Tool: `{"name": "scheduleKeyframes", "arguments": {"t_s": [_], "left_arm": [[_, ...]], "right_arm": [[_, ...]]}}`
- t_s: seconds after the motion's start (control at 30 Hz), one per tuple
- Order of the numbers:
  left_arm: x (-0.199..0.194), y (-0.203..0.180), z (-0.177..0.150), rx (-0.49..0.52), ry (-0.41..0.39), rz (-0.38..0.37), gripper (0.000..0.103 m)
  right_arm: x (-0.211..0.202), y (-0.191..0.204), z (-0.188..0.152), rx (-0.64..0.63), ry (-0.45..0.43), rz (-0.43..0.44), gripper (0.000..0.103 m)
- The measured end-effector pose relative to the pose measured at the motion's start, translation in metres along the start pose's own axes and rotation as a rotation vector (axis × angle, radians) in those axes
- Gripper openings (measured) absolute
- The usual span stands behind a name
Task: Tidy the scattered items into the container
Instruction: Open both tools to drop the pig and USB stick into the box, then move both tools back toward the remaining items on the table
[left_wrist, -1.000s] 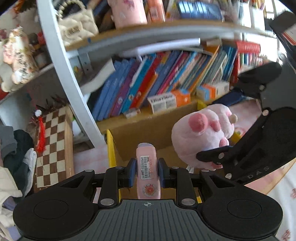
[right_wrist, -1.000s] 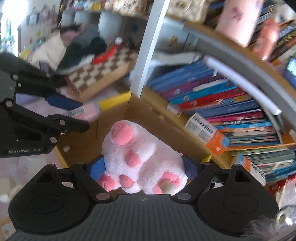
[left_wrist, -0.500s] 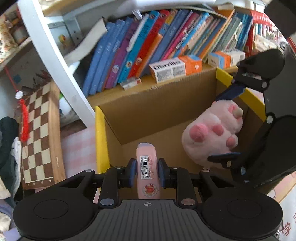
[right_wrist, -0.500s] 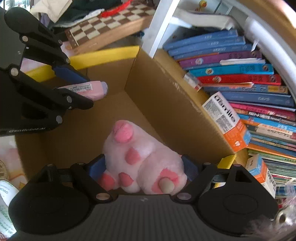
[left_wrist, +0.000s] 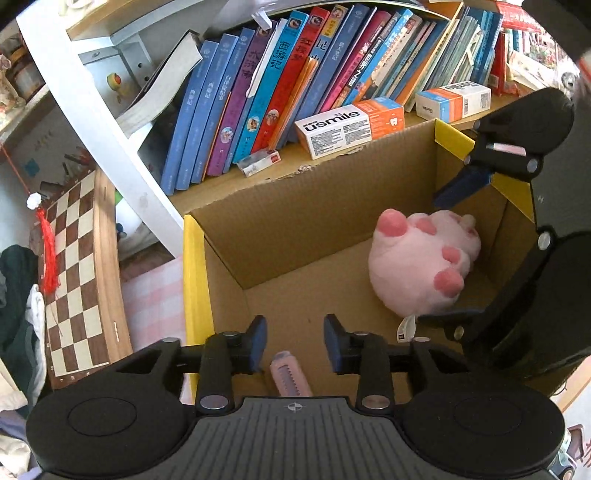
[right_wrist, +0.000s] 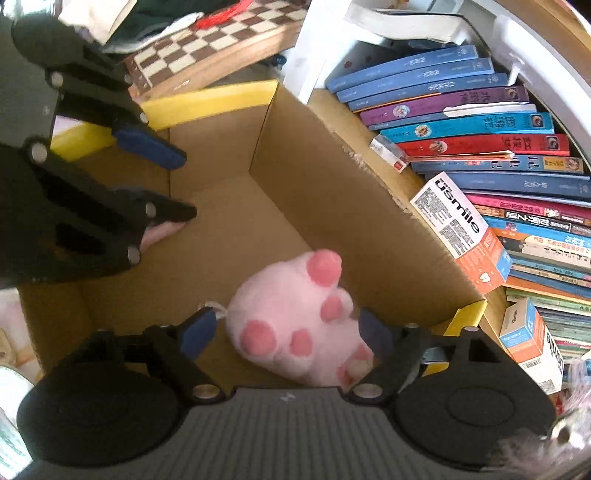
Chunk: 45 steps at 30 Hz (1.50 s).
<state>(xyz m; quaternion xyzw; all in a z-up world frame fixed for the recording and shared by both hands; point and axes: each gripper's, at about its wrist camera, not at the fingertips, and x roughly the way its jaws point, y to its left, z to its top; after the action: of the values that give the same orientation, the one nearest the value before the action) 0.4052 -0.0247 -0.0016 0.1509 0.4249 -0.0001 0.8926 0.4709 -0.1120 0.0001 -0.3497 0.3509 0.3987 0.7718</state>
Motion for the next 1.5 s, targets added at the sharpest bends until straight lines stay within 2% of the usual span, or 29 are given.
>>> {"name": "scheduleKeyframes", "arguments": {"t_s": [0.07,0.13,0.17,0.23,0.5,0.67,0.93,1.07,1.17,1.33,1.5], "left_arm": [[-0.005,0.001,-0.001,-0.003,-0.016,0.006,0.057],[-0.013,0.003,-0.002,-0.008,-0.037,0.008,0.072],[-0.018,0.004,-0.002,-0.009,-0.051,0.013,0.075],[-0.030,0.006,-0.003,-0.011,-0.085,0.033,0.086],[-0.076,0.015,-0.011,-0.051,-0.183,0.059,0.098],[-0.104,0.011,-0.026,-0.049,-0.231,0.070,0.099],[-0.141,0.019,-0.054,-0.142,-0.263,0.093,0.100],[-0.158,0.025,-0.071,-0.188,-0.277,0.117,0.100],[-0.168,0.031,-0.088,-0.248,-0.284,0.127,0.103],[-0.175,0.041,-0.120,-0.358,-0.267,0.102,0.103],[-0.174,0.043,-0.154,-0.363,-0.214,0.084,0.103]], "right_arm": [[-0.006,-0.002,0.001,0.019,-0.017,0.003,0.089],[-0.014,-0.003,0.001,0.032,-0.040,0.001,0.092],[-0.020,-0.003,0.002,0.035,-0.054,-0.002,0.092],[-0.031,-0.004,0.000,0.039,-0.082,-0.014,0.095],[-0.079,-0.005,-0.012,0.090,-0.188,-0.067,0.098],[-0.106,0.003,-0.027,0.098,-0.242,-0.098,0.099],[-0.147,0.022,-0.050,0.214,-0.327,-0.102,0.103],[-0.164,0.041,-0.061,0.259,-0.371,-0.147,0.103],[-0.173,0.057,-0.070,0.302,-0.373,-0.205,0.103],[-0.183,0.078,-0.092,0.424,-0.371,-0.278,0.103],[-0.185,0.109,-0.114,0.523,-0.322,-0.320,0.103]]}}
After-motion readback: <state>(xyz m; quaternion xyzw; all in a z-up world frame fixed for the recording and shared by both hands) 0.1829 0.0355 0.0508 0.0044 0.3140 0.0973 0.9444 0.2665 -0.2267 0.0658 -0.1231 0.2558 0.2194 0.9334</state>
